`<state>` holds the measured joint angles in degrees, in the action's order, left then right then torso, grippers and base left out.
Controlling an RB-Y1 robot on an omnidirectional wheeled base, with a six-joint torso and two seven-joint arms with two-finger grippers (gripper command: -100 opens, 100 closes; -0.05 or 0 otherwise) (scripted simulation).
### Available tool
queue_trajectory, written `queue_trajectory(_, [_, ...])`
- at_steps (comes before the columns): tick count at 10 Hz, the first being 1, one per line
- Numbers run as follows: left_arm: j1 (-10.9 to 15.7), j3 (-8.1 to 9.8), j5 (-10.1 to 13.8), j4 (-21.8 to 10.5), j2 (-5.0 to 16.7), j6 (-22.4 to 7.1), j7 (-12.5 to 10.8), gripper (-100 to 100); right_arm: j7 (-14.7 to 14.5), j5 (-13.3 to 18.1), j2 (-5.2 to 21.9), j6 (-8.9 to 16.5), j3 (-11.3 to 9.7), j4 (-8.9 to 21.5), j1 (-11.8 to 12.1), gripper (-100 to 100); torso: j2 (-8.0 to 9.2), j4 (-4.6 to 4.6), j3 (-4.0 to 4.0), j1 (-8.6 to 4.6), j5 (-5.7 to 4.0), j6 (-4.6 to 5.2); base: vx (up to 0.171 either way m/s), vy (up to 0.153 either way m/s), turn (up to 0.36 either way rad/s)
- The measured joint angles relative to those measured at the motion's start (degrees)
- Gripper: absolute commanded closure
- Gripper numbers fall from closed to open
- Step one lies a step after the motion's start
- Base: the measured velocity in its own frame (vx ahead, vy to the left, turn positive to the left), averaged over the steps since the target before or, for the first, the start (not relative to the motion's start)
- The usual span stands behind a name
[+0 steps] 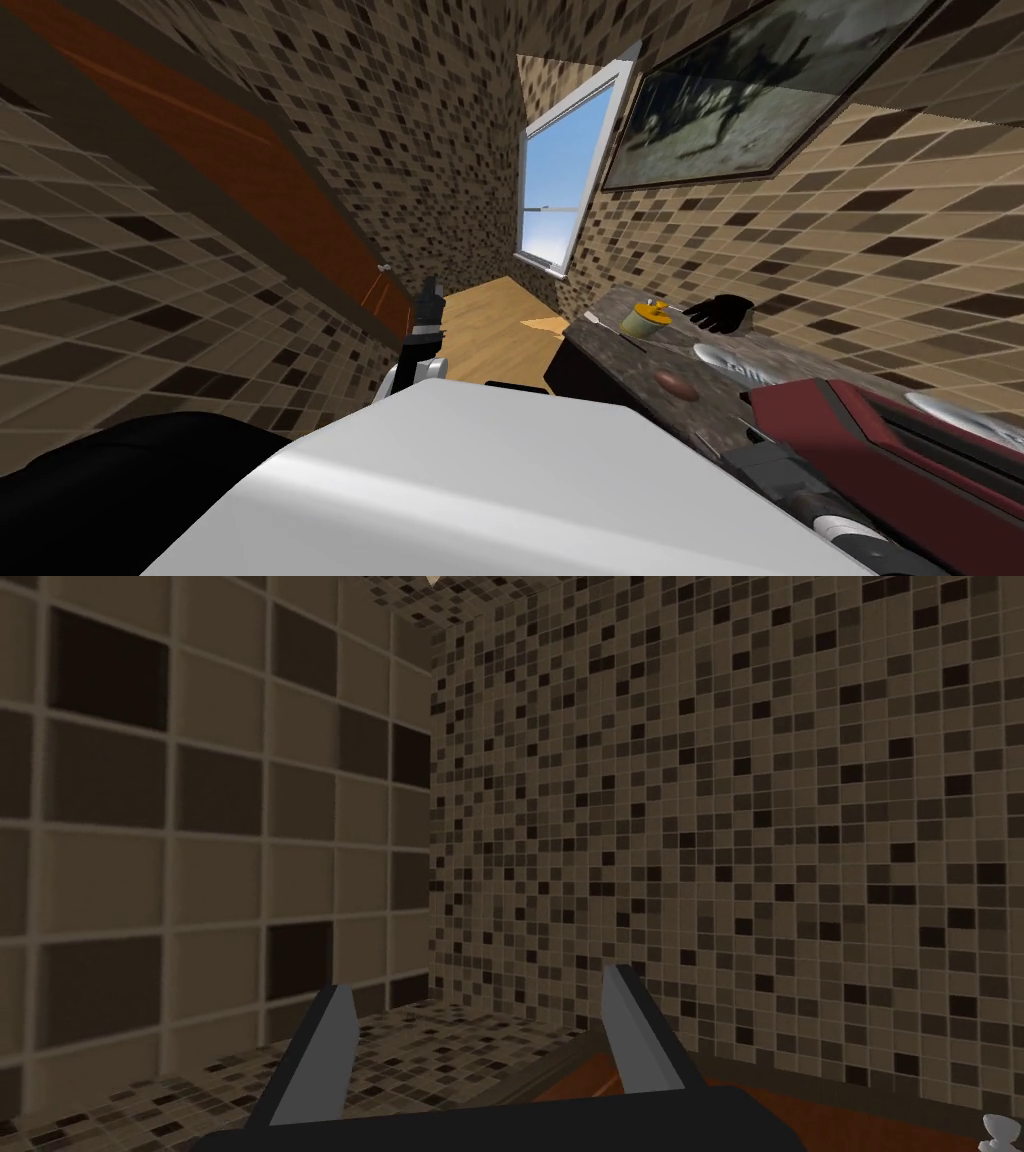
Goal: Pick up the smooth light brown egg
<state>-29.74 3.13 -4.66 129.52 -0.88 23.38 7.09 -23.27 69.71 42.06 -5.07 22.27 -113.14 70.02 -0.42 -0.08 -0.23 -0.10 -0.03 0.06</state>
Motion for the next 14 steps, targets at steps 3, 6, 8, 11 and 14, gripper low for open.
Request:
queue_trajectory(3, [0.0,0.00,0.0,0.0,0.0,0.0,0.0,0,-0.6,2.1,2.9,0.8,-0.1,0.4,2.8,-100,0.05,0.01,0.03,0.00,0.00,-0.01,0.081,-0.018,0.217])
queue_trajectory(6, [0.0,0.01,0.0,0.0,0.0,0.0,0.0,0,-2.3,4.7,4.5,-0.2,-0.4,2.4,4.7,-100,-0.09,-0.03,-0.07,-0.12,-0.03,0.03,0.087,-0.047,0.081])
queue_trajectory(8, [0.0,0.00,0.0,0.0,0.0,0.0,0.0,0,-2.2,4.7,4.6,-0.1,-0.5,2.4,4.8,-100,0.23,0.05,0.13,0.08,0.01,0.04,-0.024,0.006,0.136])
queue_trajectory(11, [0.0,-0.01,0.0,0.0,0.0,0.0,0.0,0,-1.6,3.6,4.3,-0.2,-0.3,6.7,2.5,-100,0.65,0.15,0.37,0.26,0.05,0.04,-0.089,0.052,0.223])
queue_trajectory(14, [0.0,0.00,0.0,0.0,0.0,0.0,0.0,0,-0.7,2.2,4.5,-0.2,-0.1,11.0,0.7,-100,0.64,0.15,0.37,0.26,0.06,0.05,-0.085,0.047,0.225])
